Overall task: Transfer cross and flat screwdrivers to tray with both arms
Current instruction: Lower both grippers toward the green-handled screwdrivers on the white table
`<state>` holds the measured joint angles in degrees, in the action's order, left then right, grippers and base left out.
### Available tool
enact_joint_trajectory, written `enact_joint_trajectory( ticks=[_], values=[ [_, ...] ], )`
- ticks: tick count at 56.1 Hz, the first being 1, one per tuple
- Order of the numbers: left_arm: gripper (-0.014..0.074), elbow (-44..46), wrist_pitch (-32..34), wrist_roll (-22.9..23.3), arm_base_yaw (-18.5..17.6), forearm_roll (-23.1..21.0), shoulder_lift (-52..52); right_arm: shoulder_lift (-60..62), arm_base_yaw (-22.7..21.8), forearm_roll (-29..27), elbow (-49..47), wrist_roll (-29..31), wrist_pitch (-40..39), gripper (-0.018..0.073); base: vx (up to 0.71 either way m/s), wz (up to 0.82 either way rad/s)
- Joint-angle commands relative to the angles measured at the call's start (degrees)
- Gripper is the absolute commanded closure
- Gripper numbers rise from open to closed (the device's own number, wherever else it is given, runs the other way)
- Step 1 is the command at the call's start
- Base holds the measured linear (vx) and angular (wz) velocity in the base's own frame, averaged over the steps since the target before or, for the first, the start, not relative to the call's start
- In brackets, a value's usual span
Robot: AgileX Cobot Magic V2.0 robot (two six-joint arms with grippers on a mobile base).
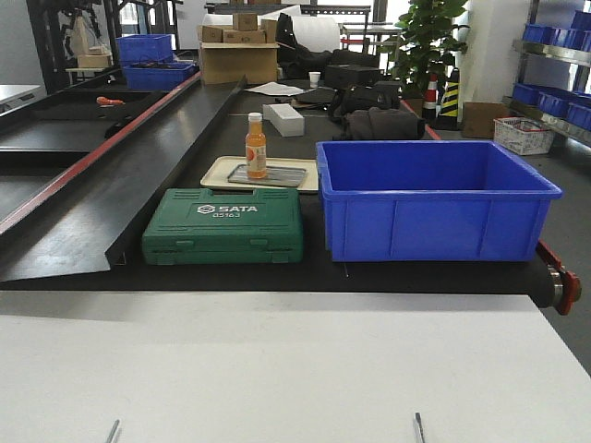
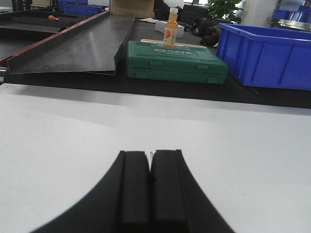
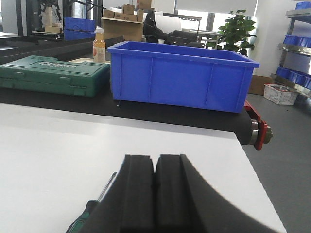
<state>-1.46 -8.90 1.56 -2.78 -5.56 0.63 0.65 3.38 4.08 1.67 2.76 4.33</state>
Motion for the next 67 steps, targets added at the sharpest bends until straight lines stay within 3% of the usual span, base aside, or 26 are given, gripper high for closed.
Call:
enact_joint_trajectory(
  ticks=[1, 45, 52, 67],
  values=[
    [0.0601, -1.8, 5.1, 0.3, -0.2, -0.1, 1.0, -0.3, -0.2, 0.1, 1.0, -0.1, -5.0, 0.0568, 0.0, 0.0],
    [0.0601, -1.8, 5.7, 0.6, -0.2, -0.7, 1.0, -0.3, -0.2, 0.1, 1.0, -0.1, -5.0, 0.0568, 0.0, 0.0],
    [0.0601, -1.8, 8.3, 2.9, -0.2, -0.7, 1.0, -0.3, -0.2, 0.1, 1.0, -0.1, -5.0, 0.0568, 0.0, 0.0],
    [0.0595, -1.7, 16.6, 2.9, -0.2, -0.7, 1.0, -0.3, -0.2, 0.2, 1.0, 0.5, -8.2, 0.0568, 0.0, 0.0]
  ],
)
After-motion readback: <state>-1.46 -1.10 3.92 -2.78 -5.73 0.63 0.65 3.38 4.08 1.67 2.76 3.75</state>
